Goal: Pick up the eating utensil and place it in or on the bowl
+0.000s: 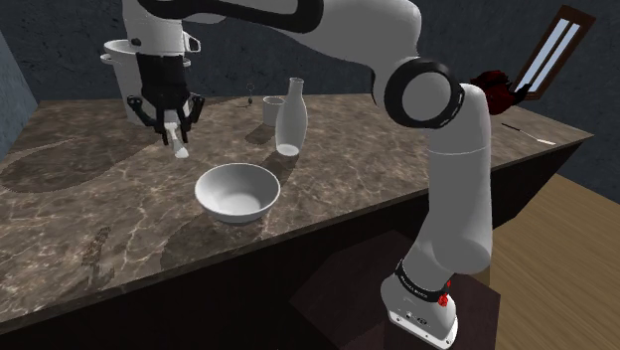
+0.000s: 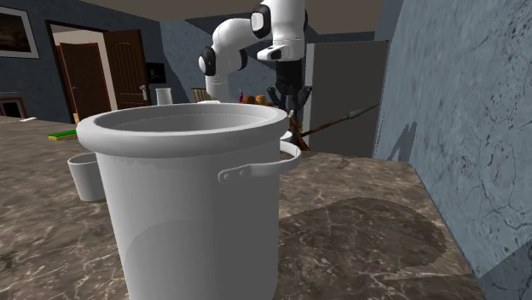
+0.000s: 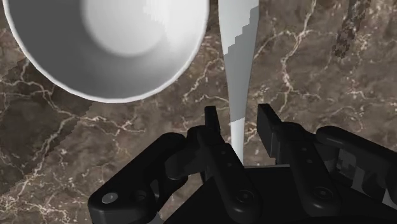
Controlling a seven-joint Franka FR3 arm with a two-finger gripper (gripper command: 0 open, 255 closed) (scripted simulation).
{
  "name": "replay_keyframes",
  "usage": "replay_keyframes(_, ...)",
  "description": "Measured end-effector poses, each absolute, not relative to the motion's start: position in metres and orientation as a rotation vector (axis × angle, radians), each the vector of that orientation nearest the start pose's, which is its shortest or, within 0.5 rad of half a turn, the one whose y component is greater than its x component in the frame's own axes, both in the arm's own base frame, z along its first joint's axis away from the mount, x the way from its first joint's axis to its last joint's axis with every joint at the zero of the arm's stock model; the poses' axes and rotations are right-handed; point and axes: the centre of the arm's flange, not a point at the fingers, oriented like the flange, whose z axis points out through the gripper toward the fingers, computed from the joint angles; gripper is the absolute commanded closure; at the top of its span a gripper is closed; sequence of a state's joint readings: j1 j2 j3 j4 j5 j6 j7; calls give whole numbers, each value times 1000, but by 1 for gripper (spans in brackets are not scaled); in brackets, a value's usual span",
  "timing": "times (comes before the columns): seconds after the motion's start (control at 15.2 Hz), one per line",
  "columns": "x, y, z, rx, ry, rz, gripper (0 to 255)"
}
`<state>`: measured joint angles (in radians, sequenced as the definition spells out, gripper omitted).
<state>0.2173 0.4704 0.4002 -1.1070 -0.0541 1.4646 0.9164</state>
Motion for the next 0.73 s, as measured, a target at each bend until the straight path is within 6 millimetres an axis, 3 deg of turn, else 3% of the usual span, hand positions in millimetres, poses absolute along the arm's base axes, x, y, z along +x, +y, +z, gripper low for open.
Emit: replay_keyframes(0.73, 459, 268, 550, -3056, 515, 219, 255)
